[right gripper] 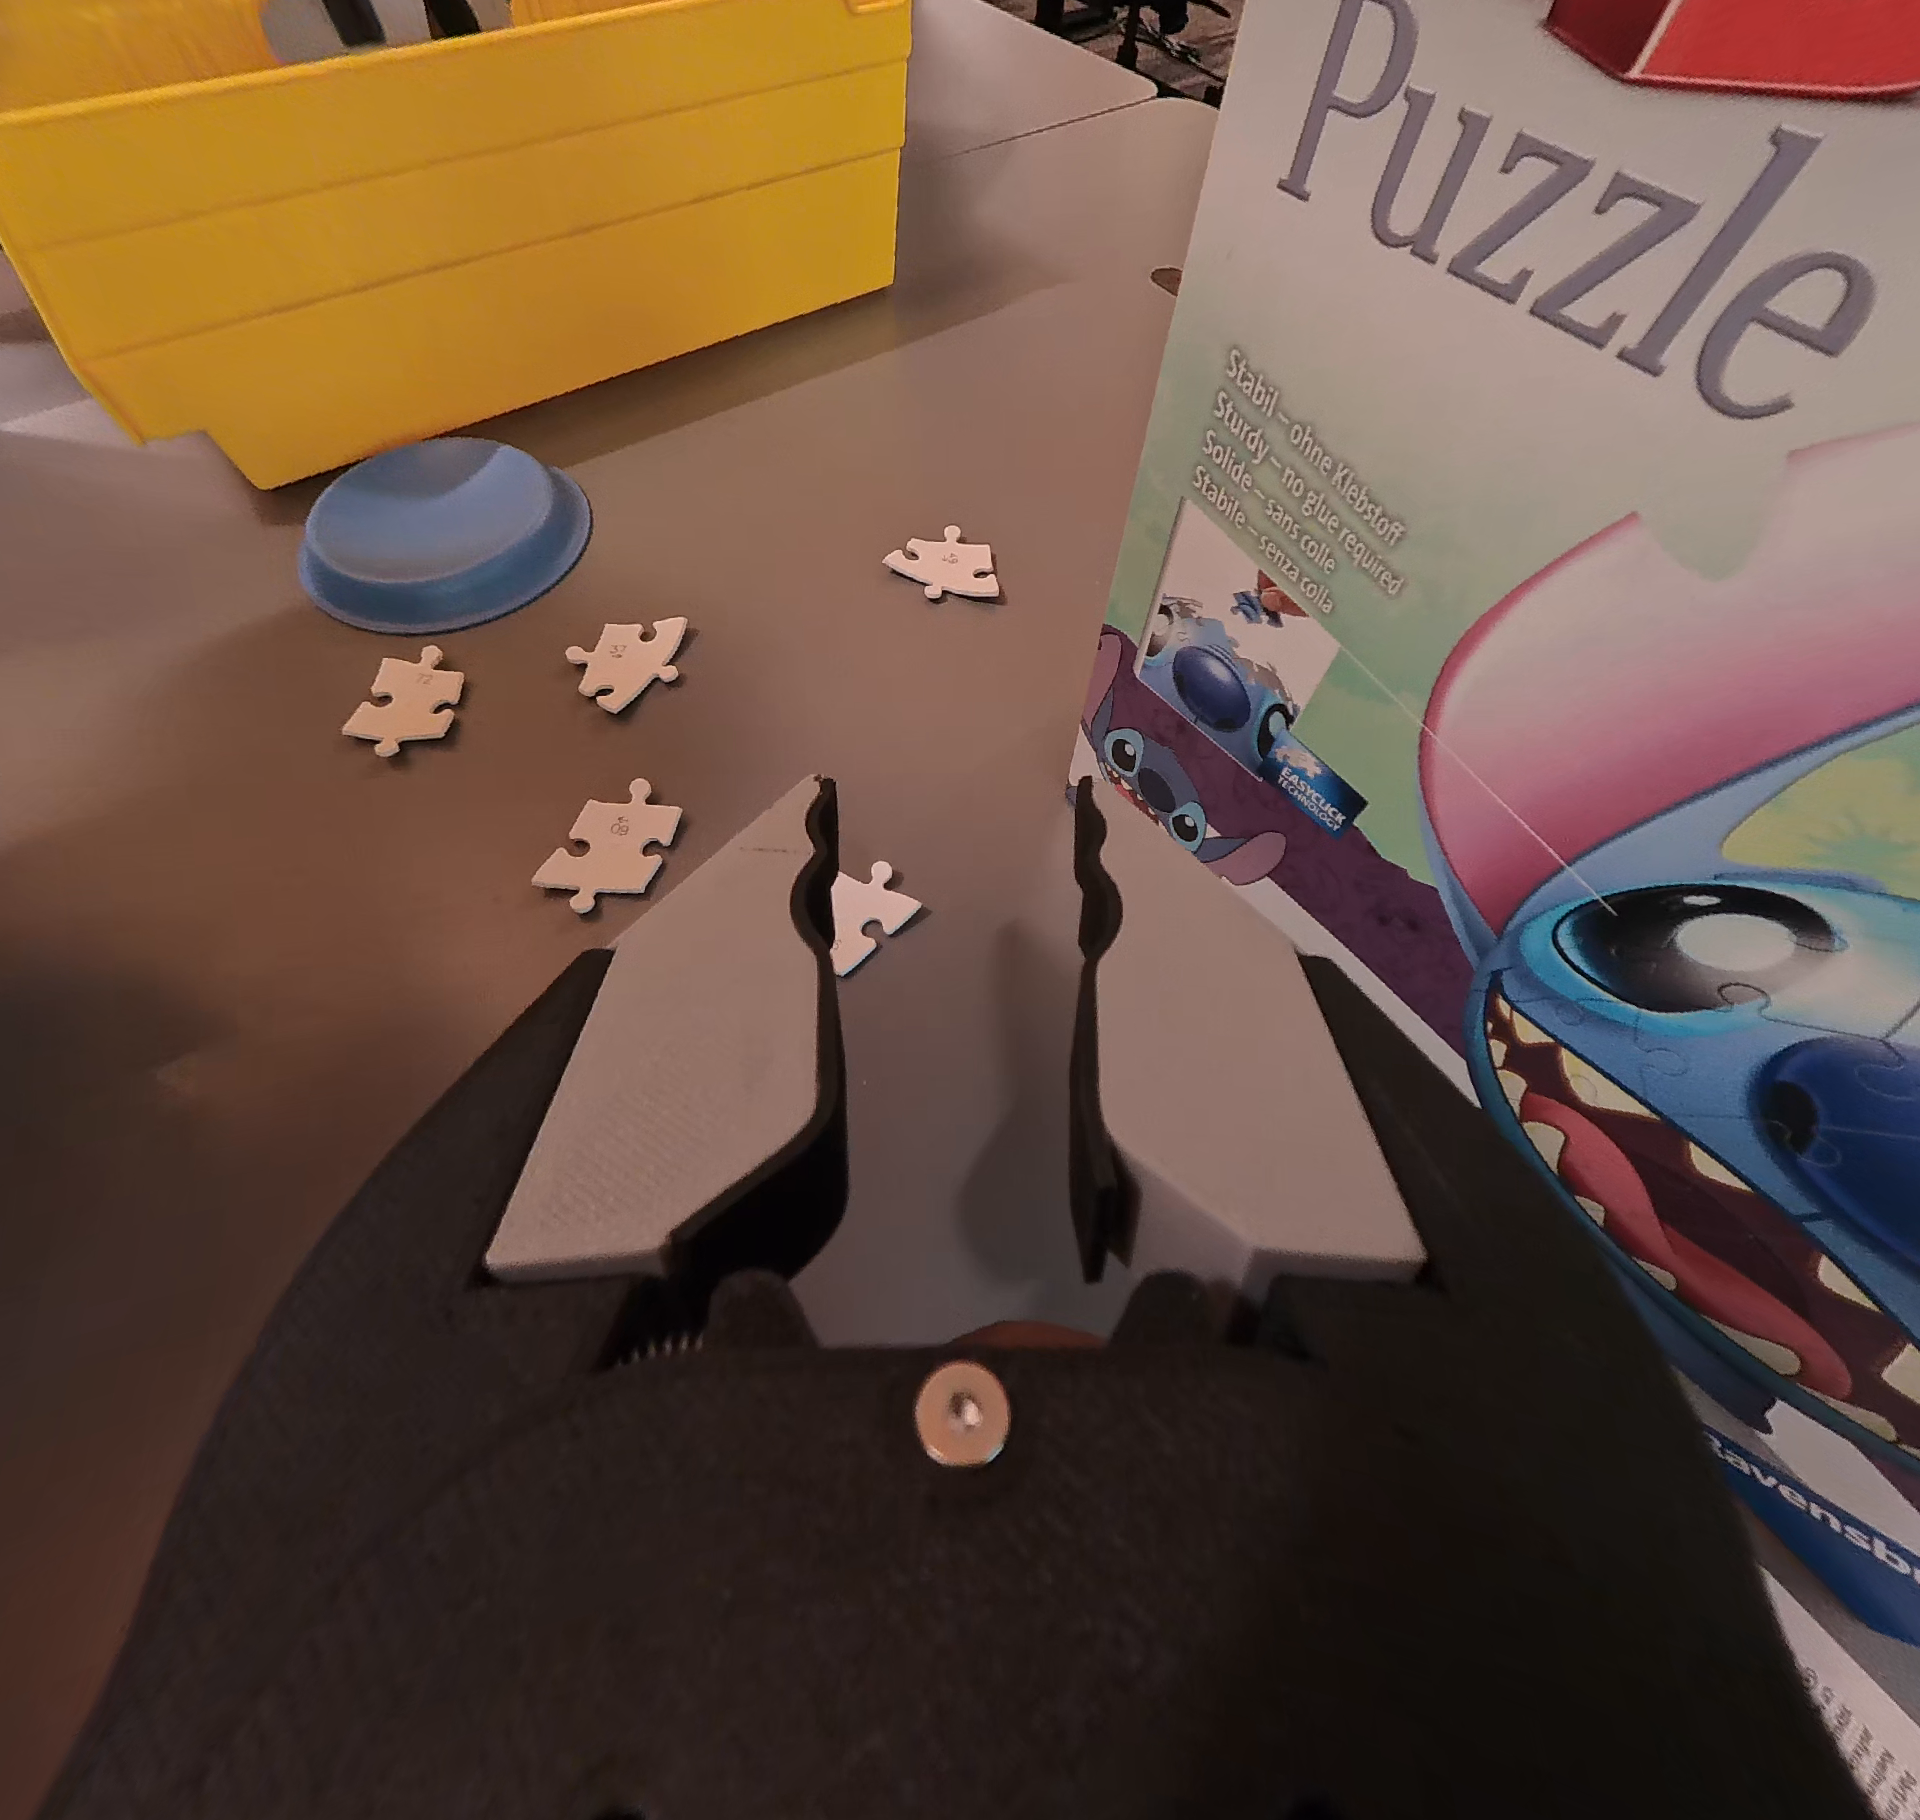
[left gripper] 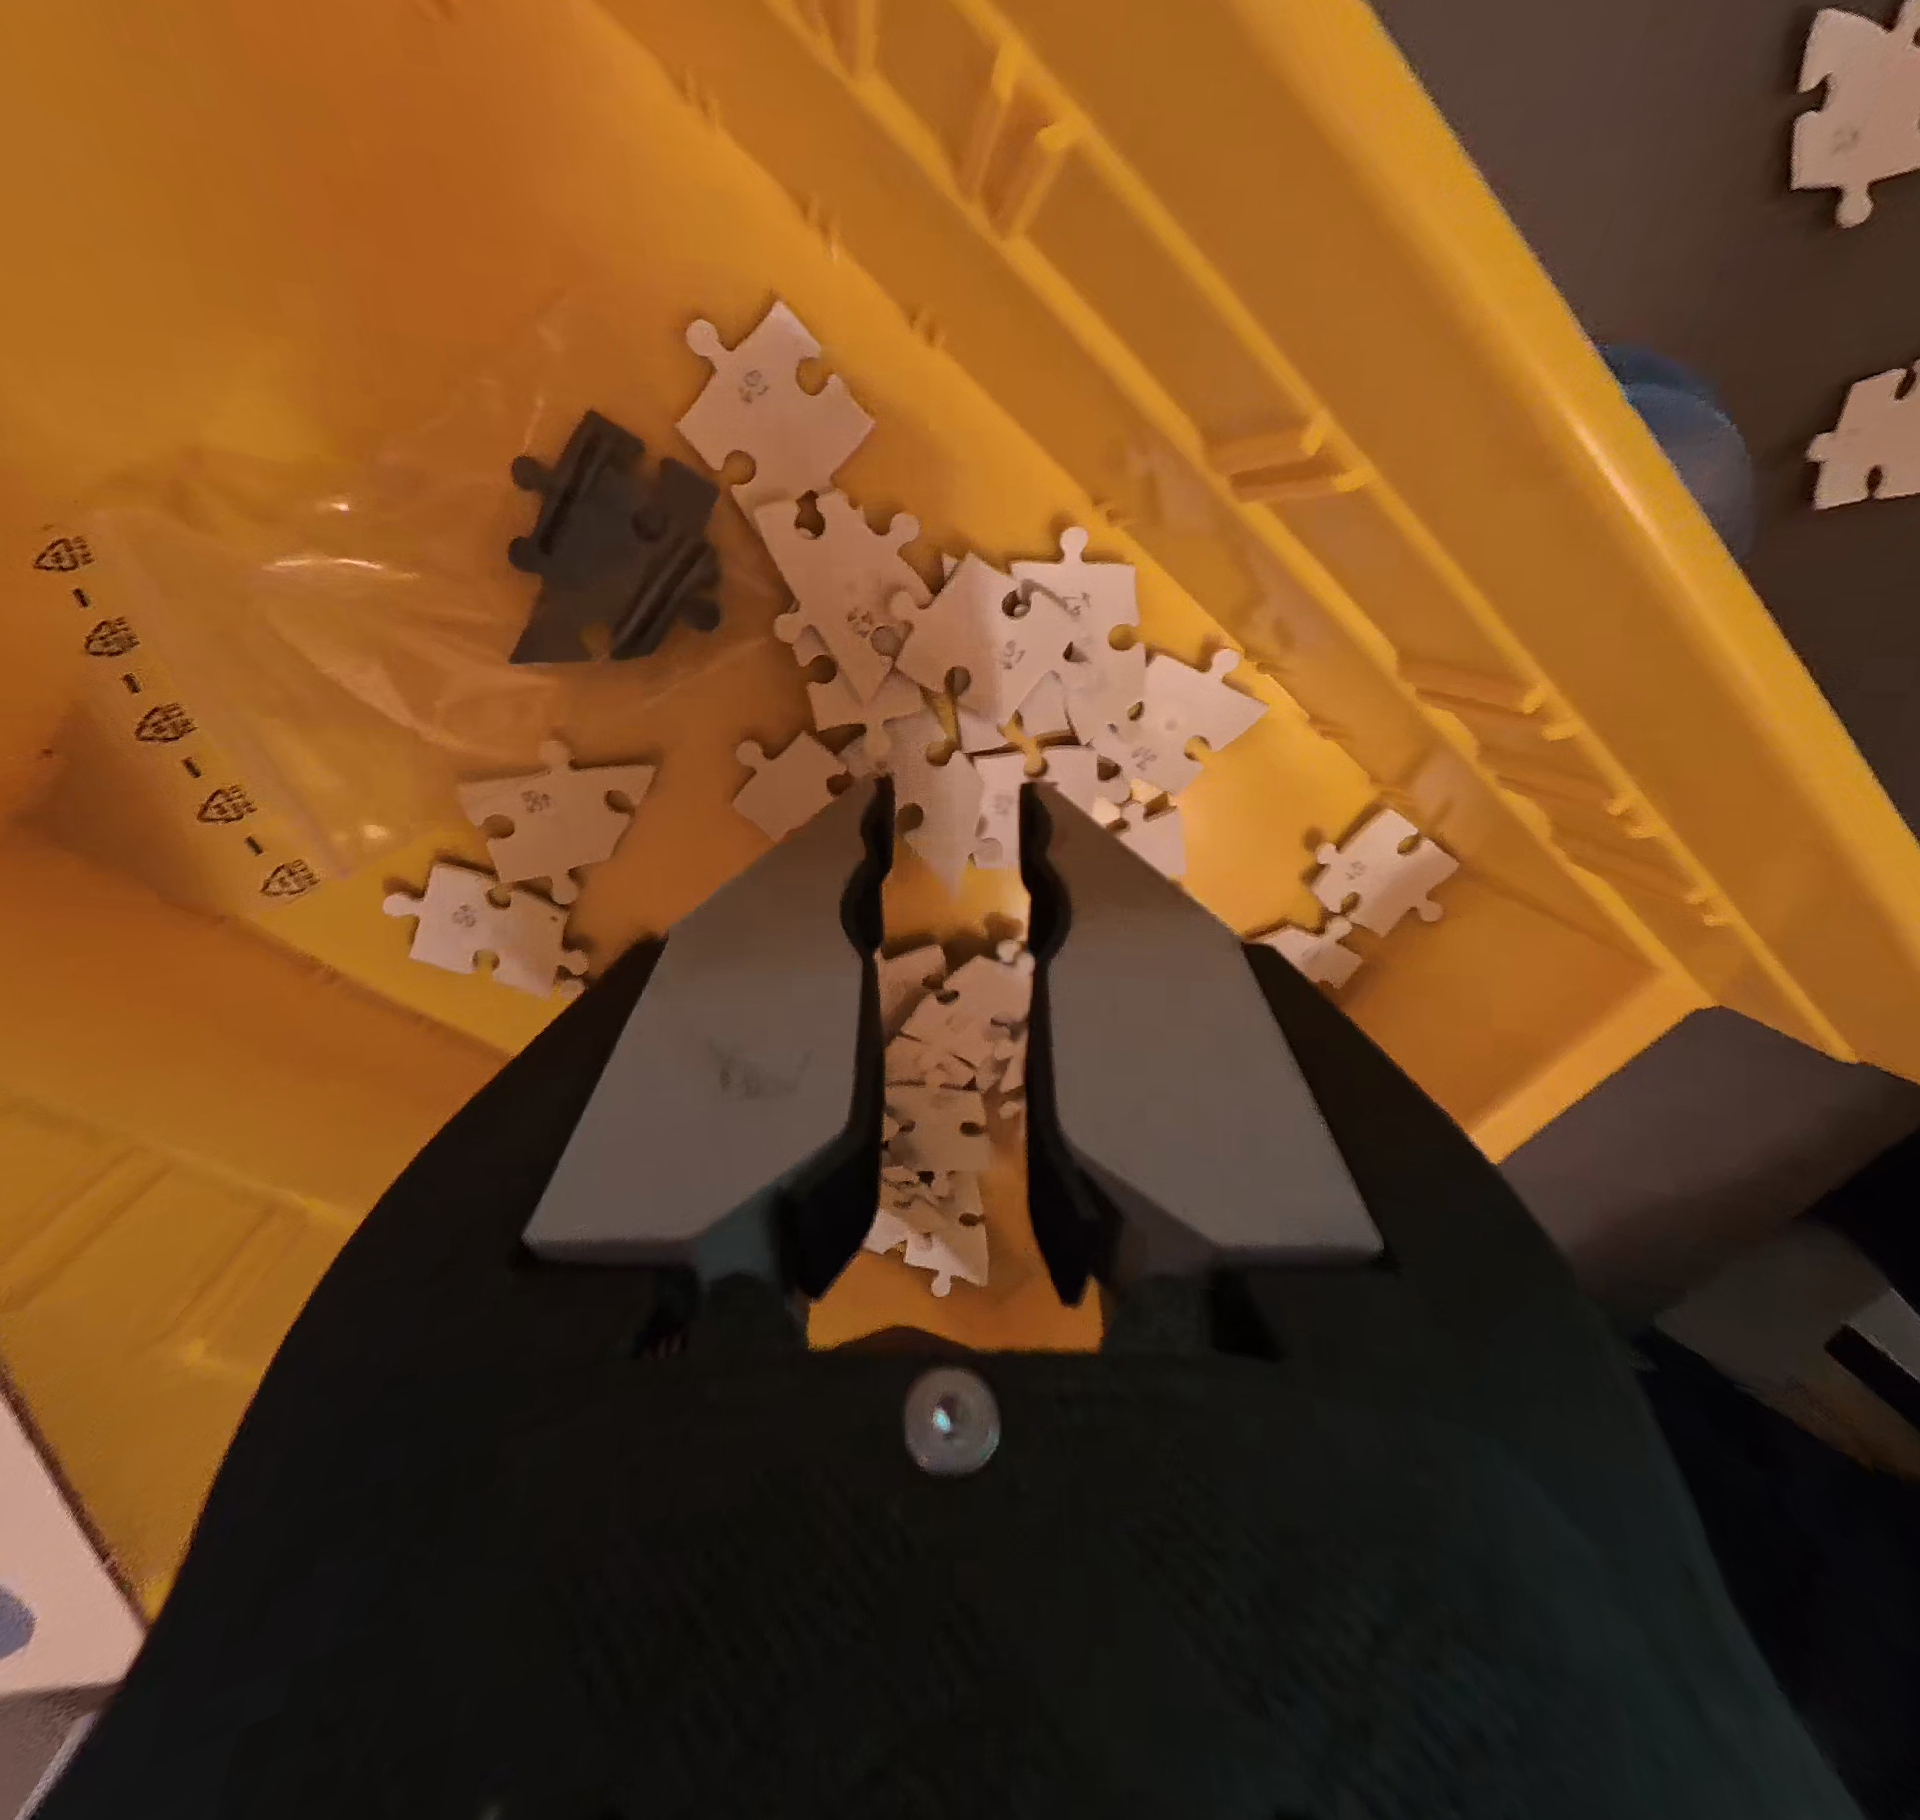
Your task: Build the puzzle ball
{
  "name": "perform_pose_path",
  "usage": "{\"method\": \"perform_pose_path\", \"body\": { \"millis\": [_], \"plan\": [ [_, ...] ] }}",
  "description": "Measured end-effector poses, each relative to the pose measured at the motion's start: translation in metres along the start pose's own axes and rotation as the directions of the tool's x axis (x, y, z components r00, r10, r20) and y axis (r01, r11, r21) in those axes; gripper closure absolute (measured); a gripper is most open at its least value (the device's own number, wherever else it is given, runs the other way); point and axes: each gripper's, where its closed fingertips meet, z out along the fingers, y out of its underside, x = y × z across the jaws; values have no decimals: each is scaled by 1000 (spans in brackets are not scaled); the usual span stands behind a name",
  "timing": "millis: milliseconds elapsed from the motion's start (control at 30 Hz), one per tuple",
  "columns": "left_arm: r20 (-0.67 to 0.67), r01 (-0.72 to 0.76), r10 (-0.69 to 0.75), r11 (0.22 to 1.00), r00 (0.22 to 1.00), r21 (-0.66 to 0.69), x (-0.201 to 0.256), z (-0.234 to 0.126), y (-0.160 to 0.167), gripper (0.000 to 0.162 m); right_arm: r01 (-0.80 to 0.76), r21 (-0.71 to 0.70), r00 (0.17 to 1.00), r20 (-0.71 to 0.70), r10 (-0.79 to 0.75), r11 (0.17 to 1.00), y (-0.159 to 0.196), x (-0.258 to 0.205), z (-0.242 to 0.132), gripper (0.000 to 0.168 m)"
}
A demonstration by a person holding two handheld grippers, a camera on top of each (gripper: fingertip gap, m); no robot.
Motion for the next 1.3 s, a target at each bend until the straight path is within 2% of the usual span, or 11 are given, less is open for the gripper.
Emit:
{"method": "perform_pose_path", "body": {
  "millis": [133,233,267,367,767,1167,1267,1300],
  "plan": [
    [2,5,-5,996,1000,-84,1,14,9,128,-2,-3,1000,3,2,1000,1,0,0,125],
    [76,22,-11,990,997,-139,-14,18,22,136,3,-9,1000,-1,-3,1000,2,1,0,126],
    [91,31,-20,992,996,-124,-19,16,22,146,3,-8,1000,0,-3,1000,1,0,0,126],
    [95,83,-67,983,993,-166,-24,13,35,143,3,-8,1000,6,-3,1000,1,-1,0,125],
    [120,77,-65,992,991,-97,-28,-7,34,138,10,-26,1000,9,-10,1000,4,-2,3,126],
    [141,57,-36,987,989,-148,-31,6,35,136,14,-11,1000,-1,-14,1000,1,-1,1,126],
    [142,21,6,982,990,-187,-31,14,37,134,14,-8,1000,-3,-14,1000,0,-1,-1,126],
    [167,-12,43,982,985,-187,-34,14,36,139,14,-7,1000,-3,-14,1000,0,-1,-1,126]
  ]
}}
